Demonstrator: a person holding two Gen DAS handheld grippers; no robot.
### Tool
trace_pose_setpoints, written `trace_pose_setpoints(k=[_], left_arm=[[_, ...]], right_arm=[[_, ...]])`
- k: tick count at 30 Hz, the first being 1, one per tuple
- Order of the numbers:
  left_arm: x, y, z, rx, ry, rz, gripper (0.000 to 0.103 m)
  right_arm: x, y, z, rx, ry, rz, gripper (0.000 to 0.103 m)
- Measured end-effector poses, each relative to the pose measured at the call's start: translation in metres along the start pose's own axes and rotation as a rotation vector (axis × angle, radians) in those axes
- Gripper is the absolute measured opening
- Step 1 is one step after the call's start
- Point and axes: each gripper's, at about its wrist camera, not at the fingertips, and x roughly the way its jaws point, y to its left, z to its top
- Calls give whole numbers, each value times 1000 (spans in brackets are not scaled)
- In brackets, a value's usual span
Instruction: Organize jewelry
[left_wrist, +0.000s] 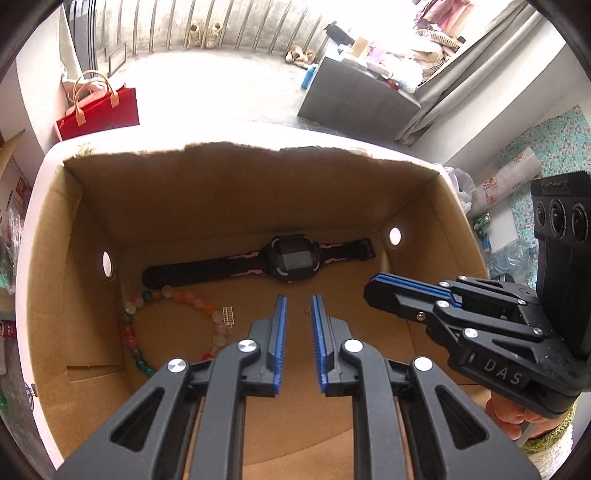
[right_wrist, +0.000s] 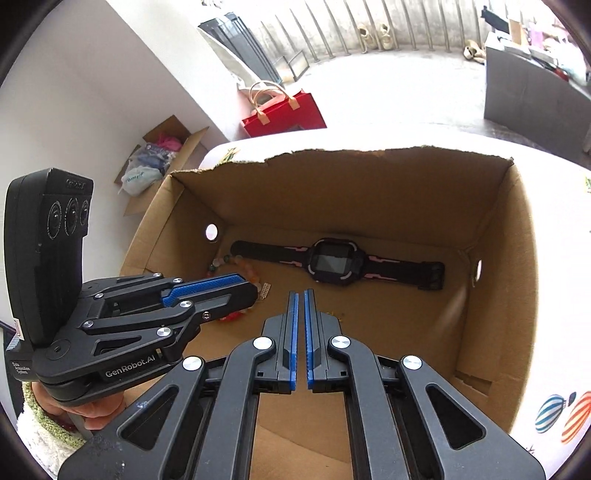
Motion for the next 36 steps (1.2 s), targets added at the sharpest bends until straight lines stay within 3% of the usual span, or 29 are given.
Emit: trace_pose_setpoints(k=[6, 11, 17, 20, 25, 31, 36], left_arm=[[-40, -12, -19, 89, -162, -18, 13], [-94, -25, -61, 163, -310, -66, 18], [-137, -32, -136, 238, -418, -115, 24], [-138, -32, -171, 240, -395, -150, 25], [-108, -37, -209, 230, -322, -117, 25], [-52, -51, -215, 235, -235, -84, 25], [-23, -71, -202, 274, -181, -91, 25]], right_arm=[[-38, 5, -14, -11, -99, 16, 14], [-87, 10, -48, -14, -200, 71, 19], [-133, 8, -106, 30, -265, 253, 24], [-138, 13, -138, 27, -279, 265, 29], [-112, 6, -181, 107, -239, 184, 29], [-68, -5, -207, 249, -181, 116, 24], [-56, -1, -211, 238, -189, 22, 24]])
